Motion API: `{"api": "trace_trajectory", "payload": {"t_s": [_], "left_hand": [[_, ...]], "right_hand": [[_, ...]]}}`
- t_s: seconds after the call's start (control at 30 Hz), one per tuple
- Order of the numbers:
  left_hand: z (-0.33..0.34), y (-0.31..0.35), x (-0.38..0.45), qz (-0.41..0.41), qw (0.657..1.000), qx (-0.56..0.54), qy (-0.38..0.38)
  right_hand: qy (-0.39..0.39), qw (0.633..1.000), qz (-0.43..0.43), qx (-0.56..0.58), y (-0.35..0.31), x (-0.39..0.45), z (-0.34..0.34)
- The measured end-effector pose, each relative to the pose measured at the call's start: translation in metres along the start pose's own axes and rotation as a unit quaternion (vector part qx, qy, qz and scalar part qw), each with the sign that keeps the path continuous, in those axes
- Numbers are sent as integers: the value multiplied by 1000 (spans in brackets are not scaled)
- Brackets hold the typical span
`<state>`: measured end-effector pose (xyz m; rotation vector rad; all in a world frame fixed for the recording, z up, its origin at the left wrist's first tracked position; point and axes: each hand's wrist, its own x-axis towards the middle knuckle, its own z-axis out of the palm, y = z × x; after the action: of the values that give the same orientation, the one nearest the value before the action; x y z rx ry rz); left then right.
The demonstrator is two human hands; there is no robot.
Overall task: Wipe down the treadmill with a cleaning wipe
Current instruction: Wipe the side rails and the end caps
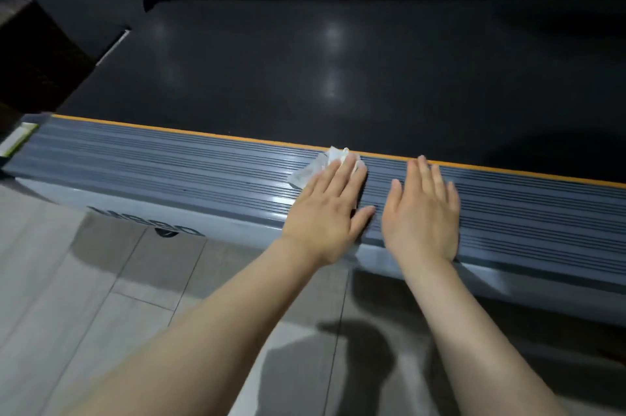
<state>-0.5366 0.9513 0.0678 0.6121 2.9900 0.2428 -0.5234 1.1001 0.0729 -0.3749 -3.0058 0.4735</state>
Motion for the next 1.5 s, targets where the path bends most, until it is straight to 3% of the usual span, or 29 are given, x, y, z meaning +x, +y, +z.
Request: {"api": "trace_trajectory", "payload": {"t_s": [0.17,0.23,0.3,0.4,0.47,0.53,0.63,0.7,0.77,0.93,1.0,1.13,1.23,1.3,1.4,1.43,1.5], "left_hand": [[-14,-120,-28,-50,998,8,27],[-30,-179,-53,-121,992,2,37],[-40,-192,-64,-148,989,-17,25],[-26,-152,-60,13,1000,-11,11],[-26,-164,-57,87,996,7,-15],[-45,-231,-53,47,999,8,6],[-70,-357,-71,-96,995,17,39],[-77,-402,-86,-151,988,9,43],[-71,-397,-85,-157,986,-29,43],[-56,-355,-97,51,998,-20,22],[-69,-401,-99,15,1000,-15,19],[-92,-526,-113,-160,985,-10,62],[-93,-518,-108,-216,971,-66,74],[-82,-469,-107,-164,981,-70,81],[-63,-415,-123,-4,998,-17,54],[-63,-427,-127,1,999,-2,41],[-68,-474,-137,-74,996,0,54]], "right_hand": [[-49,996,38,-62,-28,2,2],[-68,997,-2,-27,-62,7,12],[-78,995,-63,-16,-104,10,29],[-69,995,-68,-29,-145,24,45],[-78,995,-38,-39,-157,28,48],[-94,994,-31,-40,-174,20,51],[-112,989,-53,-76,-227,0,64],[-111,989,-63,-80,-272,-3,80],[-110,987,-83,-81,-311,-3,94],[-84,987,-97,-93,-332,-1,111],[-79,987,-92,-101,-331,-2,111],[-57,989,-95,-101,-337,-3,113],[-49,990,-91,-95,-336,-4,115],[-48,990,-94,-95,-335,-5,115],[-43,990,-98,-93,-331,-4,115],[-41,990,-101,-89,-331,-5,116],[-36,990,-103,-88,-332,-6,116]]}}
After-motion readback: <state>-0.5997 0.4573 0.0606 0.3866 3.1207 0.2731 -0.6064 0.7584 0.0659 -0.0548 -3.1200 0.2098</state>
